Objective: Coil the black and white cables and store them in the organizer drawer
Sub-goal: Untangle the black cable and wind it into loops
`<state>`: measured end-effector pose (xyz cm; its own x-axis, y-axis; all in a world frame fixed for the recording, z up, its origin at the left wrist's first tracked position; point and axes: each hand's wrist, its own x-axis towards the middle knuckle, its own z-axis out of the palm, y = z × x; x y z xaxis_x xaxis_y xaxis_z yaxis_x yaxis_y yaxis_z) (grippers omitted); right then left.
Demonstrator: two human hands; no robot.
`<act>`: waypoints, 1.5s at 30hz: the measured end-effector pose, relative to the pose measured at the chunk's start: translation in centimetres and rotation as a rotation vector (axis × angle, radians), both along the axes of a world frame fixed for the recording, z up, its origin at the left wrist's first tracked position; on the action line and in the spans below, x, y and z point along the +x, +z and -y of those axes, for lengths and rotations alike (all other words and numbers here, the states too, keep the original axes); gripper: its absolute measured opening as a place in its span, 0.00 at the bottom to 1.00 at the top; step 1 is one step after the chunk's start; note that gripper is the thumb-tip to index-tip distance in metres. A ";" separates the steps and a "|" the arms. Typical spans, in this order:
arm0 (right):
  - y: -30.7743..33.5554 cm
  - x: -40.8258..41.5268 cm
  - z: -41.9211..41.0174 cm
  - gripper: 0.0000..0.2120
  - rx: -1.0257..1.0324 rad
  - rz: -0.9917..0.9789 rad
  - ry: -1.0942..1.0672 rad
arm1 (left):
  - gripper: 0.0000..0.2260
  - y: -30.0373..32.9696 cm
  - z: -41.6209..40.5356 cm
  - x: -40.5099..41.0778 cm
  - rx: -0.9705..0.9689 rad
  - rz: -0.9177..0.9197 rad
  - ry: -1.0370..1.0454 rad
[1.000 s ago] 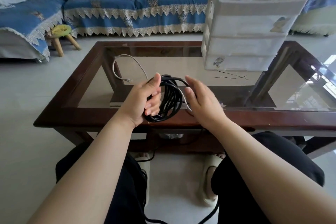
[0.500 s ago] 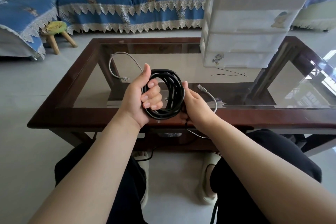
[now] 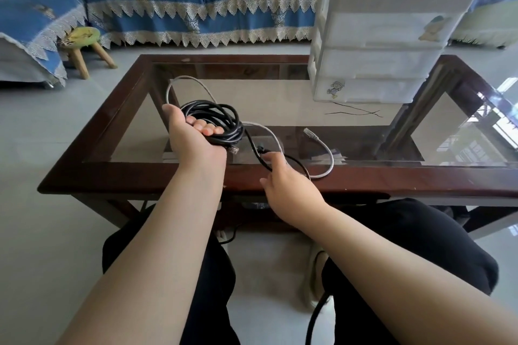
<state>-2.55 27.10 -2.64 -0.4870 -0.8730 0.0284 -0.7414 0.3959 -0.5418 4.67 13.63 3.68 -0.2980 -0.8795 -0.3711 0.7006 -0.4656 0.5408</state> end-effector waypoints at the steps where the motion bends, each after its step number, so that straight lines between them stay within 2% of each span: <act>1: 0.0 0.0 -0.2 0.18 0.002 -0.025 -0.003 | 0.23 0.0 0.1 0.0 -0.010 0.021 0.027; 4: 0.1 0.2 -0.8 0.20 0.133 -0.124 0.056 | 0.22 0.5 0.6 0.3 -0.055 0.088 0.114; 6: 0.2 0.6 -1.0 0.20 0.184 -0.122 0.111 | 0.22 0.7 0.9 0.5 -0.093 0.131 0.155; 15: 2.6 -0.7 -1.0 0.16 0.092 -0.183 0.260 | 0.20 1.1 -0.3 -0.2 -0.393 0.335 0.156; 21: 4.0 -2.6 -1.6 0.16 0.052 -0.095 0.272 | 0.21 0.7 -0.9 -0.5 -0.565 0.458 0.102; 26: 4.2 -2.9 -1.6 0.14 0.032 0.122 0.308 | 0.21 0.1 -1.4 -0.9 -0.711 0.604 0.058; 31: 5.2 -3.4 -1.8 0.09 -0.022 0.231 0.337 | 0.22 -0.9 -1.9 -1.4 -0.823 0.747 -0.017; 36: 5.7 -3.3 -1.8 0.07 -0.083 0.270 0.319 | 0.30 -1.9 -2.4 -1.9 -0.789 0.862 -0.249; 39: 5.5 -3.6 -1.5 0.06 -0.125 0.090 0.260 | 0.37 -2.6 -2.8 -2.3 -0.650 0.880 -0.425; 43: 5.5 -3.5 -1.0 0.10 -0.156 -0.179 0.205 | 0.36 -2.7 -3.6 -2.5 -0.447 0.853 -0.619; 45: 5.3 -3.6 -0.5 0.13 -0.142 -0.271 0.150 | 0.37 -2.7 -3.9 -2.4 -0.409 0.792 -0.715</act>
